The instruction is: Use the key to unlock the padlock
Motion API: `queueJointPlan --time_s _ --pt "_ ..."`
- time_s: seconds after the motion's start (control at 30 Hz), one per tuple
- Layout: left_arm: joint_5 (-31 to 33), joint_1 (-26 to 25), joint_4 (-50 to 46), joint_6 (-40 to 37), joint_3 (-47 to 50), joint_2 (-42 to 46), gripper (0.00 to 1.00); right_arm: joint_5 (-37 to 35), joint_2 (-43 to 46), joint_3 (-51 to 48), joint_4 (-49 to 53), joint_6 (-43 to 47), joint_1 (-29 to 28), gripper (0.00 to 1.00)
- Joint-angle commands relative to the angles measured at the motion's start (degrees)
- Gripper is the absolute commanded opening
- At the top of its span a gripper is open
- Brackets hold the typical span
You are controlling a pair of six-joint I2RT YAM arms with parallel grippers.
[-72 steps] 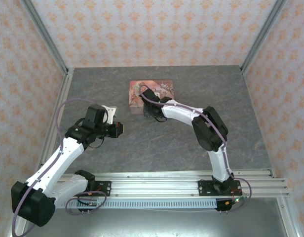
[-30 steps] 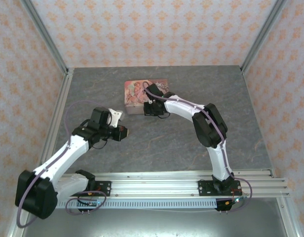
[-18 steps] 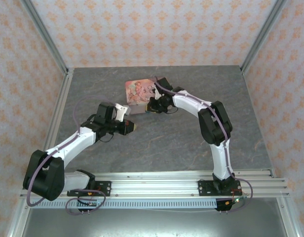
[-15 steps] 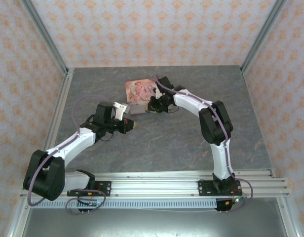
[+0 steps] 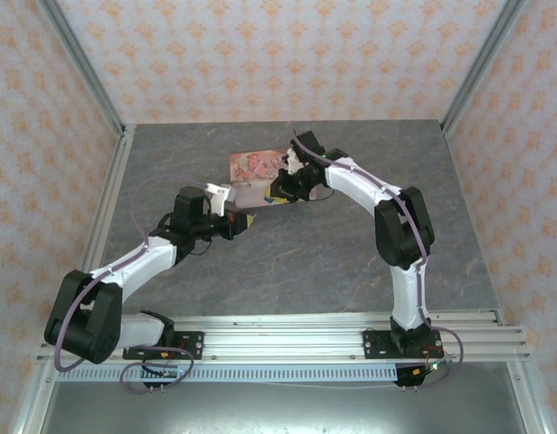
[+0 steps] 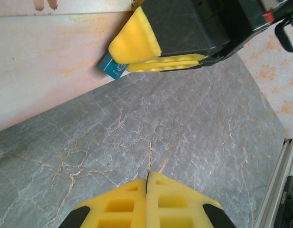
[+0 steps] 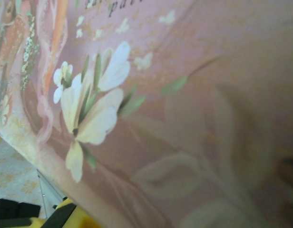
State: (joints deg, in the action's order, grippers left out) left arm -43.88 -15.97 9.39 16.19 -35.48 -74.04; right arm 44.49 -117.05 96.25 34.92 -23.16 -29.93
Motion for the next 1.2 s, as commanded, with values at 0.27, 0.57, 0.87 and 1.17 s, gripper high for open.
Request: queueJointPlan --time_s 0.27,0.57,0.87,1.17 --pt "-2.0 0.4 14.7 6.6 2.5 -4.0 0.0 7.3 5.1 2.3 1.9 -2.9 3.1 0.0" --pt "-1.6 -0.2 14.0 5.4 -0.6 -4.9 0.0 9.3 5.5 6.0 7.9 -2.7 3.5 0.0" --pt "0.1 -2.5 14.5 4.2 -2.5 -5.2 0.0 13.0 4.8 8.3 9.9 -4.3 3.8 0.0" --pt "-1.8 -2.6 20.3 5.7 -4.1 -10.9 0.0 14.7 4.0 8.7 12.6 -2.2 6.0 0.0"
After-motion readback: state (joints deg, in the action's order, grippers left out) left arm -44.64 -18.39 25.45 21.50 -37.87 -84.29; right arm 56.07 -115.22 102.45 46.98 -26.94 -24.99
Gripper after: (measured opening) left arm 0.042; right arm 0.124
